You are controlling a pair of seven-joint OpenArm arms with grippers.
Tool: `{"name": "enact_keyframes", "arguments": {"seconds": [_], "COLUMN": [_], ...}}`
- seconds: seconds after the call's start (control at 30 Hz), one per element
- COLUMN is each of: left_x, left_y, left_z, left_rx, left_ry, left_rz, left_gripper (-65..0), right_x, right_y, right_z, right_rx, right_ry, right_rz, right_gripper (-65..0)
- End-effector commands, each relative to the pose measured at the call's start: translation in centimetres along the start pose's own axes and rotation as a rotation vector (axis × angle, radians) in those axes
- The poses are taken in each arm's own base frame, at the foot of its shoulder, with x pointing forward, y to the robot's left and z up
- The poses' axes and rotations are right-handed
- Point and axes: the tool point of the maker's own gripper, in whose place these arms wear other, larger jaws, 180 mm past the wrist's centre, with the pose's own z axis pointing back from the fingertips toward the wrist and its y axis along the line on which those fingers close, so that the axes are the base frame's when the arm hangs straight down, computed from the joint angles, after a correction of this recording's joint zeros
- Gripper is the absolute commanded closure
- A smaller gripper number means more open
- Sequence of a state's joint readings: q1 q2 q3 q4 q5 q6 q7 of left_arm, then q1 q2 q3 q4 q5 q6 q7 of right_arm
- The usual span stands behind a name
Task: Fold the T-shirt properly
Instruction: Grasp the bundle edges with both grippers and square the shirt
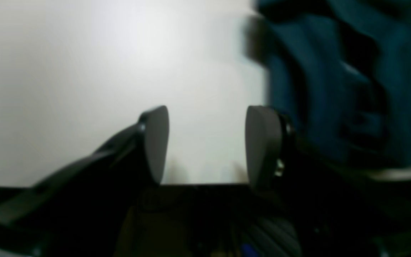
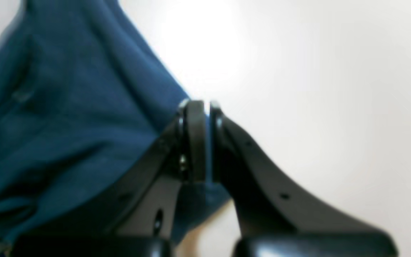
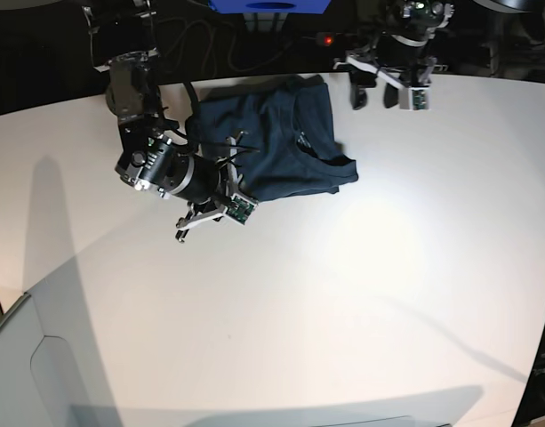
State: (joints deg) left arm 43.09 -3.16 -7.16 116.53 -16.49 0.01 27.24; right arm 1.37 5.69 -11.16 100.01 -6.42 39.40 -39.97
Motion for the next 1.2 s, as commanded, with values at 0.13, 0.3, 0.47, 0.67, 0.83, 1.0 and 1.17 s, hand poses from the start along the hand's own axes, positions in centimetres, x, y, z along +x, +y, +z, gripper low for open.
{"name": "enact_keyframes", "arguments": {"seconds": [0.13, 0.3, 0.47, 0.67, 0.83, 1.0, 1.17], "left_x": [0.2, 0.3, -0.6, -0.9, -1.5, -2.4, -2.7], "left_y": [-2.0, -4.0, -5.8, -7.1, -7.0, -6.8, -7.3], "left_z": [0.1, -1.3, -2.6, -3.0, -3.4, -3.7, -4.0], "left_rx": [-0.052, -0.114, -0.167, -0.202, -0.202, -0.196, -0.215], "left_ry": [-0.017, -0.017, 0.008, 0.018, 0.036, 0.061, 0.071], "left_rz": [0.006, 0.004, 0.003, -0.001, -0.002, 0.001, -0.007], "left_gripper": [-33.2, -33.2, -33.2, -33.2, -32.6, -27.1, -17.8], "right_x": [0.5, 0.0, -1.0, -1.7, -1.7, -1.8, -1.8], "right_y": [1.2, 2.0, 2.7, 3.1, 3.1, 3.2, 3.2], "right_z": [0.7, 0.7, 0.8, 1.0, 1.0, 1.0, 1.0], "right_rx": [0.014, 0.027, 0.042, 0.05, 0.05, 0.051, 0.051], "right_ry": [-0.035, -0.026, -0.006, 0.01, 0.01, 0.01, 0.01], "right_rz": [0.001, -0.012, -0.021, -0.026, -0.026, -0.027, -0.027], "right_gripper": [0.0, 0.0, 0.0, 0.0, 0.0, 0.0, 0.0]}}
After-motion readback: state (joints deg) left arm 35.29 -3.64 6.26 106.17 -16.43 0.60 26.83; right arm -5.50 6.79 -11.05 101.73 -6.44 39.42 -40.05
